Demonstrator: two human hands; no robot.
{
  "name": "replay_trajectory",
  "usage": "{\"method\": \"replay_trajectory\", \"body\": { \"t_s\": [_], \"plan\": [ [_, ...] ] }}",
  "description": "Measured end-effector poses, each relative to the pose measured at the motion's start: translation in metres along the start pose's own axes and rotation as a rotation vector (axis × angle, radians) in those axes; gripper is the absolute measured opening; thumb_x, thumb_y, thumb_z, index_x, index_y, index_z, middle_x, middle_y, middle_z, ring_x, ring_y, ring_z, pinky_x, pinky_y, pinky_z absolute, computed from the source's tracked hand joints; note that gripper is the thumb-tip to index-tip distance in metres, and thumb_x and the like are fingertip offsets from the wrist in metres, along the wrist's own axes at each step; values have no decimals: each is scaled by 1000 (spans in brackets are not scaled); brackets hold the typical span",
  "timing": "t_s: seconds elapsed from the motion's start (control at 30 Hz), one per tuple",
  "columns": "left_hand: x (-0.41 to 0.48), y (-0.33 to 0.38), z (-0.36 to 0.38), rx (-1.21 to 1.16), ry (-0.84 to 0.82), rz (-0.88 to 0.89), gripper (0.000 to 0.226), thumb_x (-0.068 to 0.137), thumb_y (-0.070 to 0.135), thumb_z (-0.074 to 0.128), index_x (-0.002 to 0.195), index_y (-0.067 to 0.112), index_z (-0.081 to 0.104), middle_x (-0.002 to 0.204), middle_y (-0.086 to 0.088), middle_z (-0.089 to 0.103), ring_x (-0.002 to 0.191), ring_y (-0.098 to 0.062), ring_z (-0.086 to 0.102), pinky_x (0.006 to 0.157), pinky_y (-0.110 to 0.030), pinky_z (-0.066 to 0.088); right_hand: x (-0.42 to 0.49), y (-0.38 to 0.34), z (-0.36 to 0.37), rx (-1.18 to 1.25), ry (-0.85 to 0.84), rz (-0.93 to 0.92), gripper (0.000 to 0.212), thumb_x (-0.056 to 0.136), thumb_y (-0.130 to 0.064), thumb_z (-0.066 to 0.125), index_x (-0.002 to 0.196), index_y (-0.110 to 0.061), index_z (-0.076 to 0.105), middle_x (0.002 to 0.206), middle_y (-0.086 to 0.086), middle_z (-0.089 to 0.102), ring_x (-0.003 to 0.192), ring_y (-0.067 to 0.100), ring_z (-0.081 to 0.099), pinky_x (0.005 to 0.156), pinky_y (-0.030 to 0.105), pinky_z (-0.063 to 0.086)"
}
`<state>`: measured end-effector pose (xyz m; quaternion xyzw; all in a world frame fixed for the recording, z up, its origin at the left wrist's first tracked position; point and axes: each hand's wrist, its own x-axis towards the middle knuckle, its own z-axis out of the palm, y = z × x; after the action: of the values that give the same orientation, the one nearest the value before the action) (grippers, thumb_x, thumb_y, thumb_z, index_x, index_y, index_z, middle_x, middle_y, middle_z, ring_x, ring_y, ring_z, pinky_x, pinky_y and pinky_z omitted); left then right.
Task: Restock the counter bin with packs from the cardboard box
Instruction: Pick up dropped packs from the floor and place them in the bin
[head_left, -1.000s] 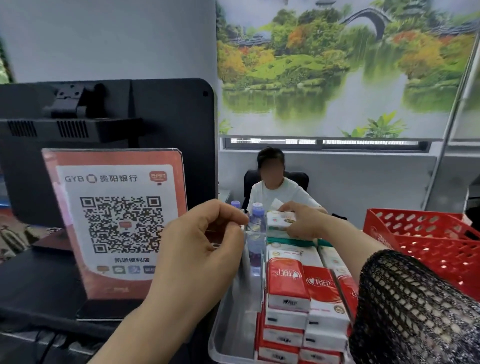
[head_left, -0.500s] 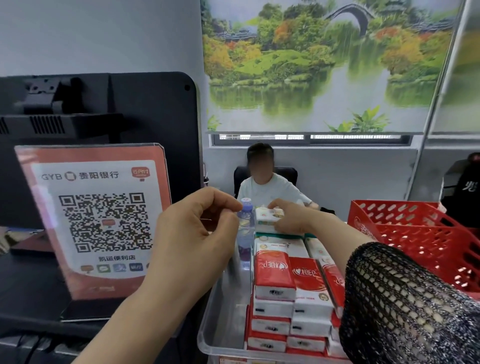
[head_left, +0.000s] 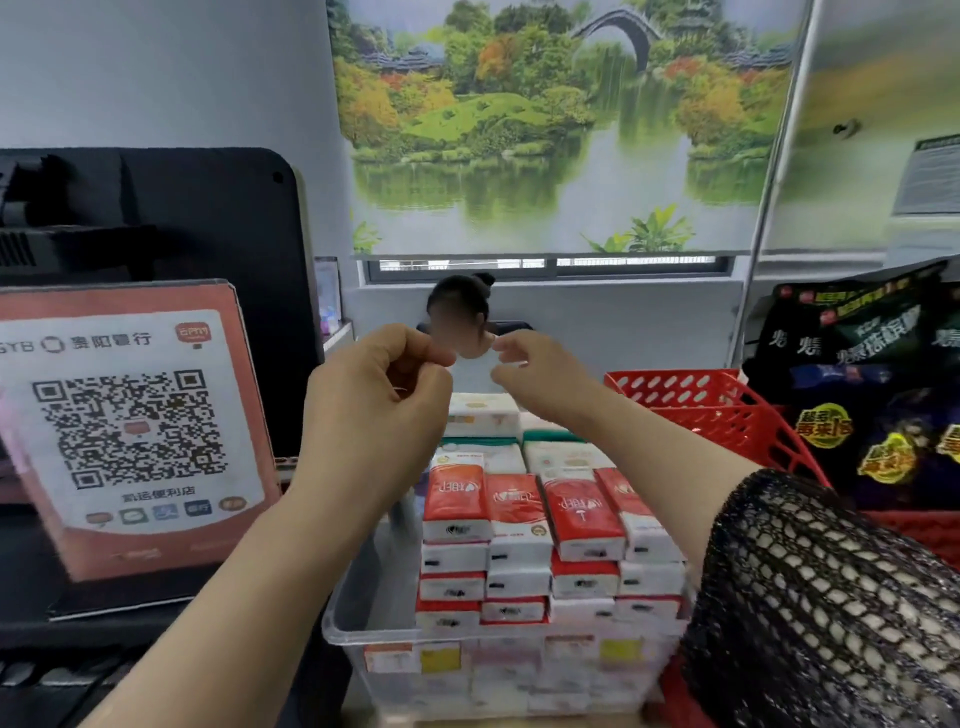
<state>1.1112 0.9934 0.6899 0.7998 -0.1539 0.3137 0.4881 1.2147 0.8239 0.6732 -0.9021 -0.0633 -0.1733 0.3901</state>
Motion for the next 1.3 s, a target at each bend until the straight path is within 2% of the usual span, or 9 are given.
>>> {"method": "replay_trajectory", "body": {
  "t_s": [0.17,0.37,0.57,0.77,0.83,0.93,1.0,1.17,1.3],
  "plan": [
    [-15,39,24,-90,-39,9,15,87,22,58,84,36,59,76,15,64,73,6,58,64,-16,49,-52,-17,-40,349,126,50,44,82,-41,58,119,-18,58,112,-1,61,105,20,59,91,40,49],
    [-47,89,68,-186,-115,-21,38,87,24,56,125,22,60,112,4,66,97,-7,62,88,-30,51,-120,-11,-99,425,242,84,19,97,-22,45,86,-18,60,95,6,59,98,29,57,85,43,45],
    [-112,143,126,-320,-262,-130,66,78,49,49,139,25,47,126,2,61,109,-15,60,97,-45,49,-221,19,-164,354,241,148,33,103,-23,31,110,-2,56,122,19,55,116,34,51,100,46,41],
    [-211,195,189,-364,-389,-182,51,90,46,46,136,24,51,112,9,63,100,-8,59,95,-45,49,-338,78,-220,362,269,333,41,102,-32,34,123,-1,51,131,24,51,117,41,50,101,58,39],
    [-247,204,210,-359,-437,-214,47,93,42,46,136,22,51,112,8,62,99,-8,58,95,-45,50,-373,107,-229,351,295,393,38,100,-37,33,126,-15,51,135,15,52,121,34,50,104,54,39],
    [-299,204,242,-322,-514,-276,51,91,46,47,135,21,52,126,1,61,113,-15,58,99,-44,48,-421,150,-233,342,342,477,29,100,-33,33,105,-19,58,106,0,61,109,21,56,101,49,42],
    [-334,197,264,-291,-558,-330,48,92,45,47,133,20,54,124,2,62,109,-14,59,98,-42,49,-447,181,-227,361,340,568,29,95,-37,35,91,-21,60,93,-3,61,103,23,57,99,50,44],
    [-421,156,319,-206,-691,-489,42,94,41,49,129,20,57,123,3,60,109,-13,56,98,-35,46,-502,266,-192,404,298,781,26,94,-35,36,82,-23,56,110,8,57,109,30,54,100,51,42],
    [-484,96,371,-98,-780,-615,32,94,41,49,115,23,65,103,3,58,103,-22,58,97,-42,48,-539,349,-139,398,232,912,28,101,-29,32,101,-12,53,103,6,51,100,26,51,97,41,44]
  ]
}}
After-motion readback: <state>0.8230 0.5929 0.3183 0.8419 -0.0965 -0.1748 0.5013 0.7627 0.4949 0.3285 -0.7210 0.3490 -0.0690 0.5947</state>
